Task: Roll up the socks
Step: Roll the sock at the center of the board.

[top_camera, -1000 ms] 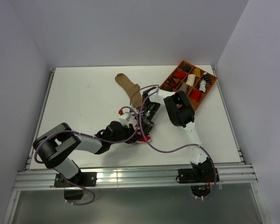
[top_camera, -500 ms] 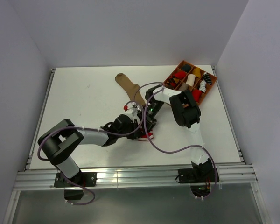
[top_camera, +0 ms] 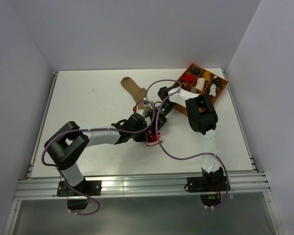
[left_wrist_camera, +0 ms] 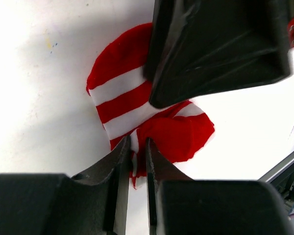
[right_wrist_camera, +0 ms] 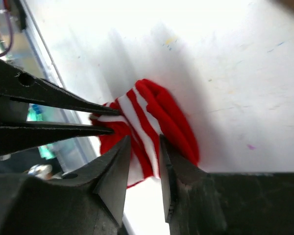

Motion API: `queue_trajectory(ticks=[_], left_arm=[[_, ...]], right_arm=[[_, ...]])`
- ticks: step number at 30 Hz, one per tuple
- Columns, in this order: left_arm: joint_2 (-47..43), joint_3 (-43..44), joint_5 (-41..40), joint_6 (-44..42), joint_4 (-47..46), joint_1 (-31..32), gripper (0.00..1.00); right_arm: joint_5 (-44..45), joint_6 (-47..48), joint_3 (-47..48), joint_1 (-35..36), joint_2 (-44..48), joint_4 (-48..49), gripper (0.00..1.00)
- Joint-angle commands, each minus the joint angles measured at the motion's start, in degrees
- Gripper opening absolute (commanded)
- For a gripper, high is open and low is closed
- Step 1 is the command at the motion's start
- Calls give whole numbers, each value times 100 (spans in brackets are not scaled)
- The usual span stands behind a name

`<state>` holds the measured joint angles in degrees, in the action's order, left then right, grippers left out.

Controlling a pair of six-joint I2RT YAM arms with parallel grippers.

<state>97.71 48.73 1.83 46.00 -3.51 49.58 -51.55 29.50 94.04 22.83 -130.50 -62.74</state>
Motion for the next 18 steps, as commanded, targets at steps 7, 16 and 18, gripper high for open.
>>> queue_trajectory(ticks=[7,16,18], left_arm=[[169,619,-25,111,2142,25,0],[205,1095,-68,120,2961,-150,0],[213,1112,-7,111,3013,-212,0]], right_arm=[[66,-233,-342,-208,824,868,45],[1093,-559,-815,-279,1210,1386,47],[1182,-568,-1009,-305,1447,1606,47]])
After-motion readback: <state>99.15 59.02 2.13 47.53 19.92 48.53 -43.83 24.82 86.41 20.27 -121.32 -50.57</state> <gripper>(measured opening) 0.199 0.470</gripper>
